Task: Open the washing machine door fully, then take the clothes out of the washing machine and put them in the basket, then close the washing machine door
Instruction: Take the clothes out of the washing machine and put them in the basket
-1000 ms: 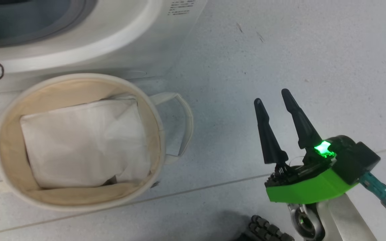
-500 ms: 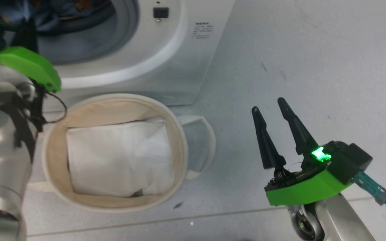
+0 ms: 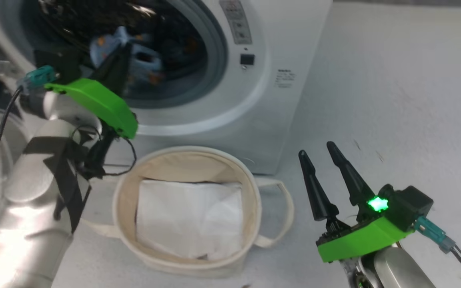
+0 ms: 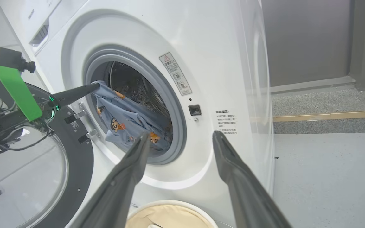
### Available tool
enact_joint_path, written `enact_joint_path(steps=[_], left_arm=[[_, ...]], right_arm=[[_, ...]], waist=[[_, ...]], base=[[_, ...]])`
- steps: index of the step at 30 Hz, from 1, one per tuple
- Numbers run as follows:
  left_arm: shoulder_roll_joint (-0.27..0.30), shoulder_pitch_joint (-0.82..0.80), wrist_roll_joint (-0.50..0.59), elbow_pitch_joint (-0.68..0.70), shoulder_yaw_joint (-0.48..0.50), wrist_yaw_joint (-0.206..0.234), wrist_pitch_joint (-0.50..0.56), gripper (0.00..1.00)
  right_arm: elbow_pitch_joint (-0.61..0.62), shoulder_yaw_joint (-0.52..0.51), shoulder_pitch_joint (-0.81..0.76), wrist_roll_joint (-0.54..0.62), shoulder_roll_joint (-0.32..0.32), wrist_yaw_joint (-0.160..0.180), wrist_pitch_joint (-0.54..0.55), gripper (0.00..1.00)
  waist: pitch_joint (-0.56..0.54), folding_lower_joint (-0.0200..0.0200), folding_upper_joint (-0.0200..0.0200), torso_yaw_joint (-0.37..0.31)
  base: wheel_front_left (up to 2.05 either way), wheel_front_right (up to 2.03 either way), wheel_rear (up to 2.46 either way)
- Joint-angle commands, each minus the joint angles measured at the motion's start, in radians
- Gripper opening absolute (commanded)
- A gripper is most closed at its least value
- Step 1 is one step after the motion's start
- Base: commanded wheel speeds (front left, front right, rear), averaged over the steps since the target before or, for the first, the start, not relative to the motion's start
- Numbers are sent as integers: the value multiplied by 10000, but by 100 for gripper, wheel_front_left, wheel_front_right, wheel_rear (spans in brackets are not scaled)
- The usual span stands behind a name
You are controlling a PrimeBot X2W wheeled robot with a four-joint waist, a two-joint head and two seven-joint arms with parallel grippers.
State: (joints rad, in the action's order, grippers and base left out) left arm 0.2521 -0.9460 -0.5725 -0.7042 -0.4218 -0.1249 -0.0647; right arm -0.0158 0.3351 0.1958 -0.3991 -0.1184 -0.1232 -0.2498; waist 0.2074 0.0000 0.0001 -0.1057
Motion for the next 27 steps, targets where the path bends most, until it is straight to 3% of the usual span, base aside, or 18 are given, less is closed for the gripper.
enact_joint_path(steps=[1, 8, 12, 18, 27], left_arm=[[555, -30, -209, 1255, 213, -46, 585, 0], [1321, 783, -869, 6320, 423, 1120, 3579, 0], [1783, 952, -1076, 8309, 794, 1874, 4675, 0], [2153, 1775, -1397, 9160, 1060, 2398, 5341, 0], [2310, 2836, -1584, 9167, 1281, 2494, 4983, 0]], right_arm=[[260, 217, -55, -111, -54, -75, -120, 100], [233, 218, -319, -163, -101, -75, -120, 100], [240, 177, -408, -165, -122, -75, -120, 100], [260, -12, -442, -99, -175, -75, -120, 100], [393, -147, -408, 6, -250, -75, -115, 100]], waist=[[-785, 0, -1, 705], [-1483, 0, -1, 1144], [-1646, 0, -1, 1152], [-1618, 0, -1, 1046], [-1266, 0, -1, 661]], base=[[0, 0, 0], [0, 0, 0], [0, 0, 0], [0, 0, 0], [0, 0, 0]])
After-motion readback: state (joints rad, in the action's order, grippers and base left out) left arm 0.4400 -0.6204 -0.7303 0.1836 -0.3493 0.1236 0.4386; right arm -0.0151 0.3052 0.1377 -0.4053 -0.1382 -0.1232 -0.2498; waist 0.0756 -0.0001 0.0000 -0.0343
